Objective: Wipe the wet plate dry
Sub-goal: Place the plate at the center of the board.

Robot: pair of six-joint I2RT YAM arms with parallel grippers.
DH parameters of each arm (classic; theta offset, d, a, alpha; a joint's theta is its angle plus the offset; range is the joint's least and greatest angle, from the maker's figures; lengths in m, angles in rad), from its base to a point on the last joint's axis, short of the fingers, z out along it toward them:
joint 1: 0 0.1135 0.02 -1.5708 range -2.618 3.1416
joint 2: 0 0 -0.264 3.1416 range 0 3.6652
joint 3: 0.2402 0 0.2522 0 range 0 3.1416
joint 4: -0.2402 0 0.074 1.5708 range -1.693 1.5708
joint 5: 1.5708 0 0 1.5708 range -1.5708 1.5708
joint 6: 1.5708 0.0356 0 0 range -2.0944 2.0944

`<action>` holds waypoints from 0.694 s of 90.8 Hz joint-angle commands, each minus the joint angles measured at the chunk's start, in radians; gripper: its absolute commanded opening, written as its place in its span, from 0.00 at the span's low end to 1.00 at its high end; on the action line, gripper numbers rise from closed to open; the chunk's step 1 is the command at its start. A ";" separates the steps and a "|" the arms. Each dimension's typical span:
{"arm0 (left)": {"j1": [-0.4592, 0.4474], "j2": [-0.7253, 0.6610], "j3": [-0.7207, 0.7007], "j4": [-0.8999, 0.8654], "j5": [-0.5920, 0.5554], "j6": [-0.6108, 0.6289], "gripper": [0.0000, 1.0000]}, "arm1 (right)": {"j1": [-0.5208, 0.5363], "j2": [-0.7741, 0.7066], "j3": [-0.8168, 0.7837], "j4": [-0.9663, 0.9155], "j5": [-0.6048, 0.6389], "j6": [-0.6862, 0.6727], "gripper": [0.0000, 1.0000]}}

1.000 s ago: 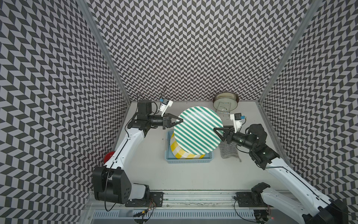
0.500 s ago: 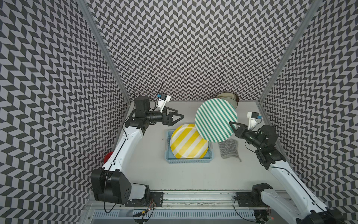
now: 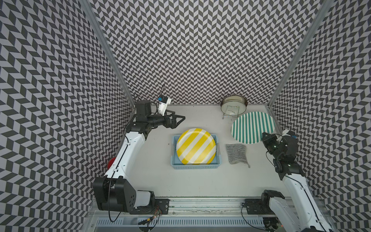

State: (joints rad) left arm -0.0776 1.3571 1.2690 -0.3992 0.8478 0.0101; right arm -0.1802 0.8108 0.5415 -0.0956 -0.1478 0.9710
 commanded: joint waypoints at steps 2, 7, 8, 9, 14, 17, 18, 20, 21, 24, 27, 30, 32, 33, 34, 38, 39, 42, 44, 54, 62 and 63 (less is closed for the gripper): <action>0.009 -0.027 -0.026 -0.026 -0.025 0.043 1.00 | -0.045 0.051 -0.021 0.142 0.031 0.122 0.00; 0.009 -0.028 -0.034 -0.027 -0.023 0.044 1.00 | -0.066 0.077 -0.023 0.157 0.041 0.151 0.00; 0.009 -0.028 -0.035 -0.028 -0.023 0.045 1.00 | -0.069 0.081 -0.023 0.158 0.045 0.157 0.00; 0.009 -0.028 -0.036 -0.028 -0.023 0.044 1.00 | -0.070 0.085 -0.024 0.160 0.052 0.161 0.00; 0.009 -0.031 -0.045 -0.029 -0.019 0.046 1.00 | -0.084 0.100 -0.029 0.171 0.080 0.179 0.00; 0.009 -0.032 -0.049 -0.029 -0.017 0.048 1.00 | -0.091 0.107 -0.034 0.179 0.099 0.192 0.00; 0.009 -0.034 -0.051 -0.029 -0.018 0.048 1.00 | -0.093 0.110 -0.036 0.182 0.106 0.195 0.00; 0.009 -0.036 -0.055 -0.028 -0.018 0.048 1.00 | -0.097 0.117 -0.040 0.188 0.125 0.199 0.00; 0.009 -0.036 -0.057 -0.027 -0.017 0.048 1.00 | -0.100 0.119 -0.042 0.194 0.134 0.203 0.00; 0.009 -0.037 -0.060 -0.025 -0.017 0.050 1.00 | -0.105 0.132 -0.050 0.213 0.151 0.209 0.00; 0.009 -0.039 -0.064 -0.023 -0.016 0.050 1.00 | -0.115 0.146 -0.060 0.240 0.161 0.213 0.00; 0.009 -0.040 -0.067 -0.021 -0.015 0.051 1.00 | -0.122 0.165 -0.068 0.271 0.170 0.217 0.00; 0.010 -0.040 -0.068 -0.020 -0.016 0.051 1.00 | -0.125 0.177 -0.073 0.289 0.174 0.218 0.00; 0.010 -0.039 -0.069 -0.020 -0.016 0.051 1.00 | -0.126 0.184 -0.074 0.298 0.177 0.217 0.00; 0.010 -0.039 -0.069 -0.019 -0.015 0.051 1.00 | -0.126 0.196 -0.075 0.310 0.179 0.216 0.00; 0.010 -0.037 -0.068 -0.016 -0.013 0.049 1.00 | -0.125 0.238 -0.076 0.340 0.184 0.212 0.00; 0.010 -0.036 -0.068 -0.015 -0.013 0.048 1.00 | -0.125 0.251 -0.075 0.348 0.183 0.210 0.00; 0.011 -0.035 -0.066 -0.015 -0.011 0.046 1.00 | -0.126 0.286 -0.069 0.358 0.181 0.211 0.00; 0.010 -0.035 -0.066 -0.014 -0.010 0.043 1.00 | -0.126 0.317 -0.062 0.360 0.176 0.210 0.00; 0.010 -0.037 -0.069 -0.004 -0.009 0.035 1.00 | -0.132 0.447 -0.035 0.407 0.101 0.182 0.00; 0.010 -0.044 -0.076 0.000 -0.009 0.034 1.00 | -0.132 0.530 -0.032 0.456 0.066 0.180 0.00; 0.010 -0.045 -0.078 0.000 -0.009 0.034 1.00 | -0.132 0.537 -0.032 0.459 0.066 0.180 0.00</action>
State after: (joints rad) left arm -0.0731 1.3479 1.2041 -0.4187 0.8314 0.0402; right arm -0.3092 1.2675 0.4866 0.2474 -0.0360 1.1728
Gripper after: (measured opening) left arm 0.998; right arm 0.061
